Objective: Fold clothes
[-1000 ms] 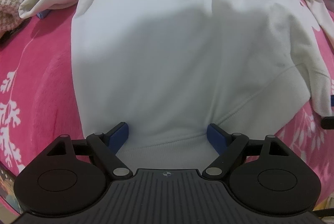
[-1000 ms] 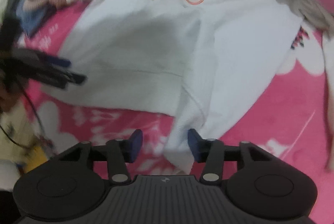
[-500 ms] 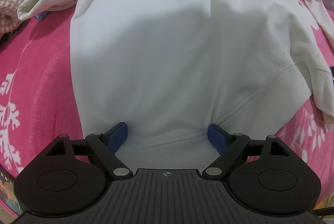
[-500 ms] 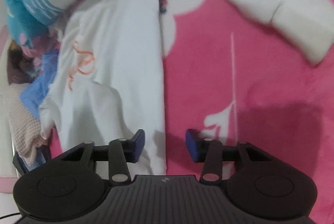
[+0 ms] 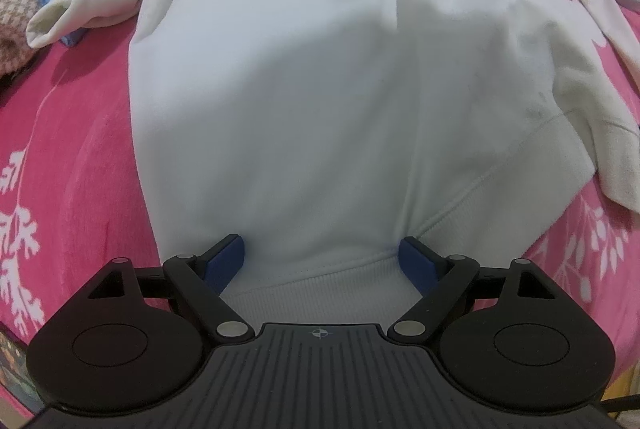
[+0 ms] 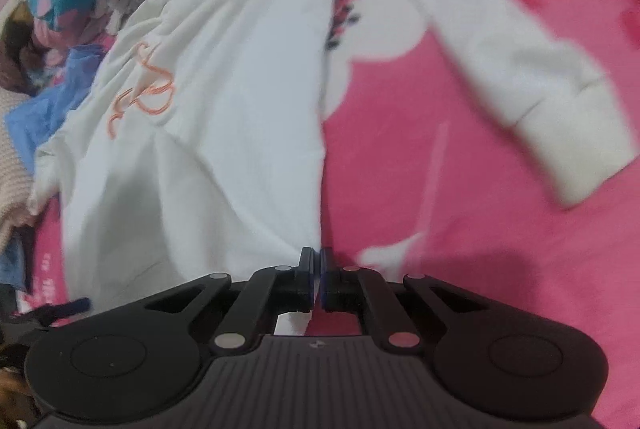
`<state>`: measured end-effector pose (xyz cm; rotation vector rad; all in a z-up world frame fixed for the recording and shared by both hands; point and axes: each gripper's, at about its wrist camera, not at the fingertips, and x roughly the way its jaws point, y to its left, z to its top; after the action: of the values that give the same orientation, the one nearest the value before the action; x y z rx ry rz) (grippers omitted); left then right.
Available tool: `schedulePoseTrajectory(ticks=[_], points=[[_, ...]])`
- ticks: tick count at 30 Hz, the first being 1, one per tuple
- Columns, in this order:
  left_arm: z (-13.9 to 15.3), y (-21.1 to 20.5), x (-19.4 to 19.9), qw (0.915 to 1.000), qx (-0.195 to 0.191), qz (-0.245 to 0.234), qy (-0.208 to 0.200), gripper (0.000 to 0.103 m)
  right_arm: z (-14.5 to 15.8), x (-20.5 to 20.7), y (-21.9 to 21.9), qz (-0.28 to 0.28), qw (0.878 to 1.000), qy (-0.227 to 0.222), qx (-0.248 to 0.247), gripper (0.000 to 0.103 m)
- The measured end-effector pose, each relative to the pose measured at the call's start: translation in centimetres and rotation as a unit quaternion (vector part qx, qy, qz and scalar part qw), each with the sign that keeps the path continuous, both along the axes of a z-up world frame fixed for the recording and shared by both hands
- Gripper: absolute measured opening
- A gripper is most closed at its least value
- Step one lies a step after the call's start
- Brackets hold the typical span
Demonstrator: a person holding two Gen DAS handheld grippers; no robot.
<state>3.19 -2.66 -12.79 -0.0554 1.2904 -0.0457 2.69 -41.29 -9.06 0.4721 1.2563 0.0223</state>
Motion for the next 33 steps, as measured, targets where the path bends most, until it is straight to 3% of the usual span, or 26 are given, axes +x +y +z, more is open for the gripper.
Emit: schedulePoseTrajectory(ticks=[6, 13, 17, 19, 21, 22, 29, 32, 33], points=[[0.1, 0.2, 0.1, 0.9998, -0.003, -0.018, 0.004, 0.086, 1.7, 0.5, -4.2, 0.009, 0.996, 0.003, -0.089, 0.001], [0.4, 0.4, -0.1, 0.9991, -0.002, -0.040, 0.011, 0.086, -1.4, 3.1, -4.5, 0.031, 0.992, 0.037, -0.117, 0.002], [1.0, 0.8, -0.1, 0.9989, -0.001, -0.044, 0.016, 0.083, -1.6, 2.3, -5.9, -0.031, 0.997, 0.042, -0.062, 0.006], [1.3, 0.7, -0.1, 0.9991, -0.004, -0.040, 0.015, 0.082, -1.4, 1.2, -7.1, -0.066, 0.997, 0.042, -0.019, 0.015], [1.6, 0.9, -0.5, 0.9994, -0.006, -0.032, 0.012, 0.080, -1.5, -0.3, -7.9, -0.092, 0.995, 0.045, 0.016, 0.042], [1.8, 0.9, -0.9, 0.9996, -0.007, -0.026, 0.011, 0.080, -1.6, -1.0, -8.2, -0.101, 0.993, 0.048, 0.028, 0.047], [4.5, 2.4, -4.7, 0.9984, 0.017, 0.053, 0.010, 0.074, -2.3, -3.5, -7.1, -0.100, 0.991, 0.053, 0.065, 0.046], [4.1, 4.0, -5.4, 0.9946, 0.021, 0.098, 0.023, 0.072, -2.8, -3.1, -6.4, -0.094, 0.992, 0.052, 0.064, 0.045], [4.0, 4.3, -5.6, 0.9904, 0.014, 0.135, 0.029, 0.071, -2.9, -3.1, -6.2, -0.091, 0.992, 0.053, 0.062, 0.043]])
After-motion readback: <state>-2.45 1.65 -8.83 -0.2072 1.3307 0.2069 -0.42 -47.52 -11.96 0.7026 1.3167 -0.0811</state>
